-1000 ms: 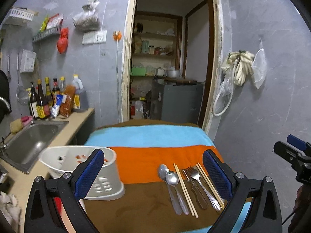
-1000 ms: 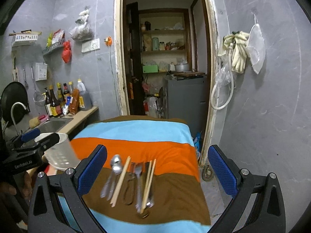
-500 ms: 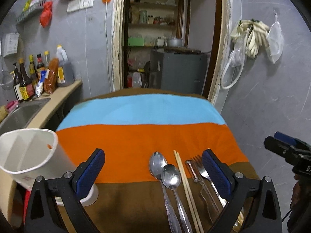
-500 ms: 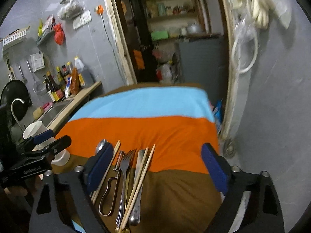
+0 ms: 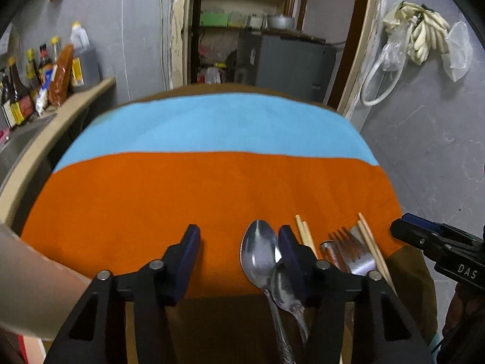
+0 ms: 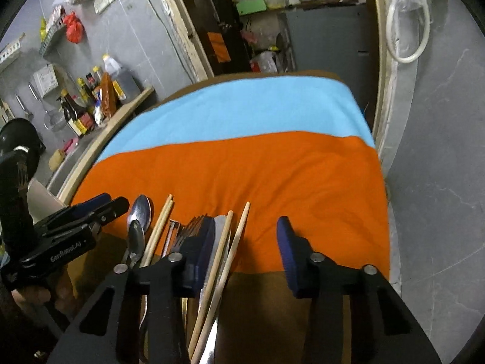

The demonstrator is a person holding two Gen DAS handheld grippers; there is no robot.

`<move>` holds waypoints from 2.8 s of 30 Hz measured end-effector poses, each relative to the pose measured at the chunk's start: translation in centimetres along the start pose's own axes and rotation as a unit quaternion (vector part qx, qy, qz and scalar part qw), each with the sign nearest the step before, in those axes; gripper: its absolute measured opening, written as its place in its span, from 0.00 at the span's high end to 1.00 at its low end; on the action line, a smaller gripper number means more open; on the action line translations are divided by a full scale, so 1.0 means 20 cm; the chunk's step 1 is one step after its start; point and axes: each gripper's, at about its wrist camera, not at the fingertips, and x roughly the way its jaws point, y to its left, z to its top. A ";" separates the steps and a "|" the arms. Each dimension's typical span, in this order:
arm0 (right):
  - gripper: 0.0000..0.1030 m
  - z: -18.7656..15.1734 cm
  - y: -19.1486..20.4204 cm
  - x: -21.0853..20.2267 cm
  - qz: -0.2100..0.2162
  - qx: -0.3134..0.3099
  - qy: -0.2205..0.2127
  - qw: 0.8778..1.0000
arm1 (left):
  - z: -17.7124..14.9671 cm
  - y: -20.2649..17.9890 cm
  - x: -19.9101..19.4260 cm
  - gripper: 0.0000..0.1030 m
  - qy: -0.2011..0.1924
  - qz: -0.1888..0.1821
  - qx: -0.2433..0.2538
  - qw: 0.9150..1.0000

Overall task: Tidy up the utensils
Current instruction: 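Move both tools down toward the utensils on the brown stripe, then grasp a steel spoon with the left tool while the right tool grasps a wooden chopstick, then lift and carry the spoon and chopstick over the white basket with both tools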

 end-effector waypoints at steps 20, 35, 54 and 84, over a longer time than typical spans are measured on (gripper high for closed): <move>0.81 -0.04 -0.03 0.14 0.013 0.022 0.097 0.995 | 0.04 0.02 0.17 0.83 0.088 -0.067 0.010 0.994; 0.96 -0.10 -0.06 0.09 0.058 0.135 0.097 0.984 | 0.08 -0.03 0.05 0.98 0.088 -0.062 0.012 0.994; 0.96 0.08 0.62 -0.60 0.112 0.089 -0.247 0.958 | 0.22 0.33 -0.80 0.98 -0.148 -0.042 -0.016 0.988; 0.96 0.20 1.54 -0.31 0.103 -0.014 -0.350 0.931 | 0.24 1.21 -1.00 0.98 -0.281 0.121 0.003 0.952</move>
